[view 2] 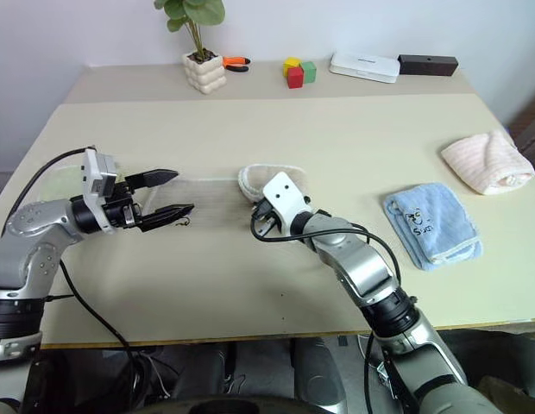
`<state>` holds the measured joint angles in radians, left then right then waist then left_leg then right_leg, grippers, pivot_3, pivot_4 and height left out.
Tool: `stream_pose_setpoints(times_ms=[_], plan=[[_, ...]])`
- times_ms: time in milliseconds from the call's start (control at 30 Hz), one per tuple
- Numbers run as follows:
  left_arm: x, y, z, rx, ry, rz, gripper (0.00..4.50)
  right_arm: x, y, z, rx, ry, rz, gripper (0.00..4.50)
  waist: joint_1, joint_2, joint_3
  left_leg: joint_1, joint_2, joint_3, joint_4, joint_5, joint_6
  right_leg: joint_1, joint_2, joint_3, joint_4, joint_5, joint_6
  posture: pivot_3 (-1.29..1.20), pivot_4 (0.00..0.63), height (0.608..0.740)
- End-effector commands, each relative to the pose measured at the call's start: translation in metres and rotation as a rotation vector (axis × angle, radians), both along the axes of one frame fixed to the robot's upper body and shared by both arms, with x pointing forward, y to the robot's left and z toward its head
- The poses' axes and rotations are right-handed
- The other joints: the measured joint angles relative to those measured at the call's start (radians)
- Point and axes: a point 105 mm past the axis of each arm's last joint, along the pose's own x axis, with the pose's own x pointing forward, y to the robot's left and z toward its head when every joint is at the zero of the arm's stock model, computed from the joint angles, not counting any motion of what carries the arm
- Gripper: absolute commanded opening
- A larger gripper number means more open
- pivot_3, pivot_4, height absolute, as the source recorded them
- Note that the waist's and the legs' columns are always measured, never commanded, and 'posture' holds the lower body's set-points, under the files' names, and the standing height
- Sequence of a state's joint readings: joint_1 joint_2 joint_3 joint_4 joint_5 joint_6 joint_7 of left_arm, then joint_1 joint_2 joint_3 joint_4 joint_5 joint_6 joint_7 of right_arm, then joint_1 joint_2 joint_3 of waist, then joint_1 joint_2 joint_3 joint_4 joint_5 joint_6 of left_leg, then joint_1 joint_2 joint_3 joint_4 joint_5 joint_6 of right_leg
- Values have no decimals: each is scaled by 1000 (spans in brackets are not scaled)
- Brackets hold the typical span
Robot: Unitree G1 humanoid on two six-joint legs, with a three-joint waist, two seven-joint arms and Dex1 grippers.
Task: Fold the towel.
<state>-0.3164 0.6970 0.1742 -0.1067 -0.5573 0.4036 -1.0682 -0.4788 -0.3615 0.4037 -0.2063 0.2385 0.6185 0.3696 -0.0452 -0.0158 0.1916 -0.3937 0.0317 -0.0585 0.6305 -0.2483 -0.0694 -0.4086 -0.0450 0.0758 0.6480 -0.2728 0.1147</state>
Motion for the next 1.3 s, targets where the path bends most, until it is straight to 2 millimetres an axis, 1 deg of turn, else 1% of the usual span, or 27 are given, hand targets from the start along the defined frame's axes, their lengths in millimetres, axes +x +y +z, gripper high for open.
stream_pose_setpoints(times_ms=[33, 67, 133, 200, 233, 267, 333, 367, 400, 433, 500, 567, 600, 633, 700, 767, 833, 867, 900, 933, 967, 1067, 1100, 1167, 1233, 1300], plan=[[-3, 1, 11, 1, -48, -2, 4500, -9, 14, 4, -17, -41, 92, 44, 1, 0, 0, 0, 0, 0, 0, 0, 0, 0, 0, 0, 0, 0, 0, 0, 150, 740], [-3, 0, 11, -1, -48, -3, 4500, -11, 16, 3, -8, -30, 99, 44, 1, 0, 0, 0, 0, 0, 0, 0, 0, 0, 0, 0, 0, 0, 0, 0, 150, 740], [-2, 0, 11, -3, -48, -4, 4500, -11, 16, 0, -11, -22, 93, 576, 1, 0, 0, 0, 0, 0, 0, 0, 0, 0, 0, 0, 0, 0, 0, 0, 150, 740], [-2, -1, 10, -1, -45, -8, 4500, -12, 17, -1, -12, -18, 103, 1221, 0, 0, 0, 0, 0, 0, 0, 0, 0, 0, 0, 0, 0, 0, 0, 0, 150, 740], [-2, -1, 9, -1, -44, -9, 4500, -12, 17, 0, -9, -20, 109, 1813, 0, 0, 0, 0, 0, 0, 0, 0, 0, 0, 0, 0, 0, 0, 0, 0, 150, 740], [-2, -2, 9, 0, -43, -10, 4500, -10, 17, 3, 6, -21, 101, 2296, 0, 0, 0, 0, 0, 0, 0, 0, 0, 0, 0, 0, 0, 0, 0, 0, 150, 740], [-1, -3, 8, -1, -41, -14, 4500, -8, 17, 14, 48, -52, 96, 3314, 0, 0, 0, 0, 0, 0, 0, 0, 0, 0, 0, 0, 0, 0, 0, 0, 150, 740], [-1, -3, 9, -1, -41, -15, 4500, -10, 20, 20, 90, -46, 118, 3826, 0, 0, 0, 0, 0, 0, 0, 0, 0, 0, 0, -1, 0, 0, 0, 0, 150, 740], [0, -3, 8, 1, -41, -17, 4500, -18, 24, 30, 155, -26, 174, 4336, 0, 0, 0, 0, 0, 0, 0, 0, 0, 0, 0, -1, 0, 0, 0, 0, 150, 740], [0, -3, 9, 1, -41, -18, 4500, -26, 26, 38, 209, -6, 228, 4477, 0, 0, 0, 0, 0, 0, 0, 0, 0, 0, 0, -1, 0, 0, 0, 0, 150, 740], [1, -4, 9, 1, -42, -21, 4500, -33, 25, 61, 368, 42, 279, 4477, 1, 0, 0, 0, 0, 0, 0, 0, 0, 0, 0, -1, 0, 0, 0, 0, 150, 740], [1, -4, 9, 1, -42, -24, 4500, -27, 17, 75, 453, 49, 250, 4477, 0, 0, 0, 0, 0, -1, 0, 0, 0, 0, 0, -1, 1, 0, 0, 0, 150, 740], [2, -5, 9, -2, -40, -24, 4500, -14, 8, 78, 474, 27, 177, 4477, 0, 0, 0, 0, 0, -1, 0, 0, 0, 0, 0, -1, 1, 0, 0, 0, 150, 740], [2, -5, 8, -3, -38, -24, 4500, -2, 0, 80, 487, 0, 107, 4217, 0, 0, 0, 0, 0, -1, 0, 0, 0, 1, 0, -1, 1, 0, 0, 0, 150, 740], [0, -7, 7, -19, -23, -23, 4500, 20, -16, 76, 467, -46, -37, 3645, 1, 0, 0, 0, 0, -1, 0, 0, 0, 1, 0, -1, 1, 0, 0, 0, 150, 740], [-3, -10, 6, -42, -4, -25, 4500, 36, -30, 69, 431, -94, -160, 2666, 1, 0, 0, 0, 0, -1, 0, 0, 0, 1, 0, -1, 0, 0, 0, 0, 150, 740], [-7, -14, 4, -62, 17, -24, 4500, 39, -31, 60, 409, -97, -172, 1691, 0, 0, 0, 0, 0, 0, -1, 0, 0, 0, 0, -1, 0, 0, 0, 0, 150, 740], [-9, -15, 3, -78, 33, -20, 4500, 37, -28, 50, 351, -112, -159, 1121, -1, 0, 0, 0, 0, 0, -1, 0, 0, 0, 0, -1, 0, 0, 0, 0, 150, 740], [-12, -17, 1, -101, 67, -9, 4500, 36, -25, 39, 325, -108, -158, 685, -3, 0, 0, -1, 0, -1, -1, 0, 0, -1, 0, -1, 1, 0, 0, 0, 150, 740], [-14, -17, -1, -116, 91, 1, 4500, 36, -24, 32, 309, -107, -161, 149, -4, 0, 0, -1, 0, 0, -1, 0, 0, -1, 0, -1, 1, 0, 0, 0, 150, 740], [-16, -18, -3, -153, 133, 19, 4500, 34, -21, 23, 285, -105, -153, 21, -6, 0, 0, 0, 0, 0, -1, 0, 0, -1, 0, -1, 1, 0, 0, 0, 150, 740], [-23, -19, -9, -204, 210, 55, 4500, 32, -17, 4, 267, -81, -155, 21, -11, 0, 0, 0, 0, -1, -1, 0, 0, -1, 0, -1, 1, 0, 0, 0, 150, 740], [-24, -17, -13, -220, 242, 84, 4500, 31, -17, -4, 234, -79, -158, 21, -13, 0, 0, 0, 0, -1, -1, 0, 0, -1, 0, -1, 2, 0, 0, 0, 150, 740], [-31, -12, -26, -257, 319, 146, 4500, 30, -19, -25, 182, -49, -173, 21, -18, 0, 0, 0, 0, -1, 0, 0, 0, 0, -1, -1, 2, 0, 0, 0, 150, 740], [-34, -10, -33, -283, 370, 193, 4500, 31, -21, -37, 147, -40, -183, 21, -20, 0, 0, 1, 0, -1, -1, 0, 0, 1, -1, -1, 1, 0, 0, 0, 150, 740], [-37, -5, -42, -314, 409, 252, 4500, 32, -27, -48, 68, -61, -195, 21, -20, -1, 0, 2, 0, -1, 0, 0, 0, 1, -1, -1, 1, 0, 0, 0, 150, 740]])
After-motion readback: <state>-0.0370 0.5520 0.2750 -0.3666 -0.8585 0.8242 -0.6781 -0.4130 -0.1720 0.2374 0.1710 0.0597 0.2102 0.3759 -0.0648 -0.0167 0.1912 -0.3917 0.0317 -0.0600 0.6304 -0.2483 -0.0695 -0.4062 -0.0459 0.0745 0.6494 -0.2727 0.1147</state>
